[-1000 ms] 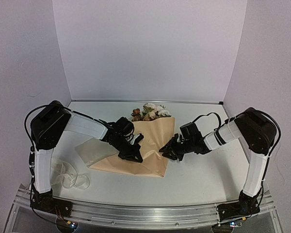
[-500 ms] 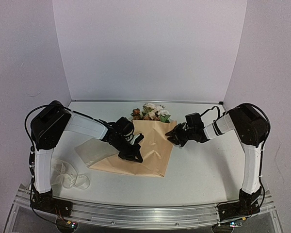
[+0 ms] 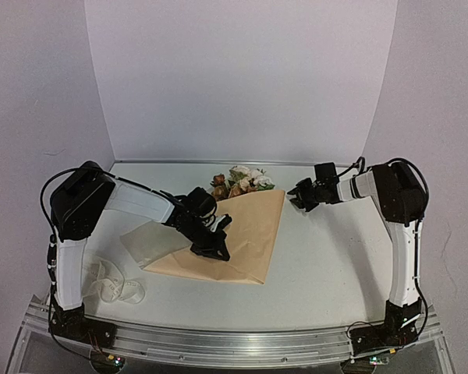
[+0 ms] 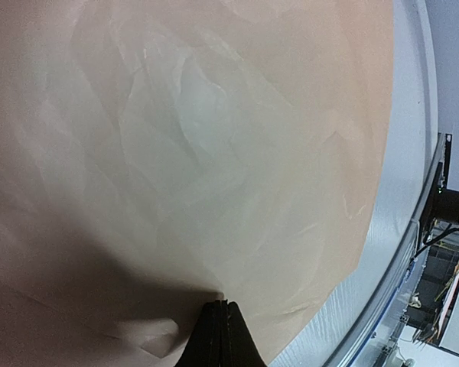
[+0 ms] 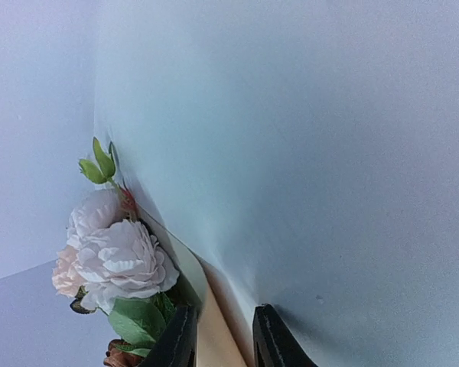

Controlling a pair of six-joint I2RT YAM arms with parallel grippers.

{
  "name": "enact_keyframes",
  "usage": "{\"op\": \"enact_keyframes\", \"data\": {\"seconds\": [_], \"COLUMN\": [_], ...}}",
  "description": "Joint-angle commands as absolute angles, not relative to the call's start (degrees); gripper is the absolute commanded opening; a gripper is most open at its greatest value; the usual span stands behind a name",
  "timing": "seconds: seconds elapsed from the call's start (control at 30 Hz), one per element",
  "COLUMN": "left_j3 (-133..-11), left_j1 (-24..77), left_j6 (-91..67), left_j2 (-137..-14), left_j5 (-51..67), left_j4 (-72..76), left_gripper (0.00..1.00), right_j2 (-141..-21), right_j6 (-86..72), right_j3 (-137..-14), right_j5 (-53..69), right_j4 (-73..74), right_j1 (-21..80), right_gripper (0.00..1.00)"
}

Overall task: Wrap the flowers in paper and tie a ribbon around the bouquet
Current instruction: Press the fold line on the 2/3-folded wrapping paper.

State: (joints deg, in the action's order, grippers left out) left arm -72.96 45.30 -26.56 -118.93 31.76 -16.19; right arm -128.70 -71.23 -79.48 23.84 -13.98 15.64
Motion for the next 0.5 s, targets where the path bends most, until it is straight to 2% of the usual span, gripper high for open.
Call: {"op": "enact_keyframes", "data": {"seconds": [0.0,0.17,0.33,0.47], "left_j3": [-75.0,-77.6,-76.8,-73.6], "left_j1": [44.9,44.9,44.9,44.8], "left_j6": [-26.2,-27.7,-30.5,-33.2], "left_j2": [-117.9,-113.3,-109.0,-103.8], "left_j5": [28.0,26.1,24.7,23.0], "left_j4": [-18.7,-17.6,-16.3,-16.7], "left_gripper": [0.07,0.17,0.2,0.22], "right_j2": [-123.5,-111.3,-100.5,-97.3], "right_j6": [-63.5,-54.8,-43.6,-39.4], "right_j3": [-84.0,-79.8,-74.2,-70.0], "right_j5": [27.4,29.6,28.7,28.8], "right_j4": [-1.0,9.3,20.4,22.2], "right_j1": [15.6,16.9,24.3,31.9], "right_gripper": [0.29,0.29,0.3,0.31]}}
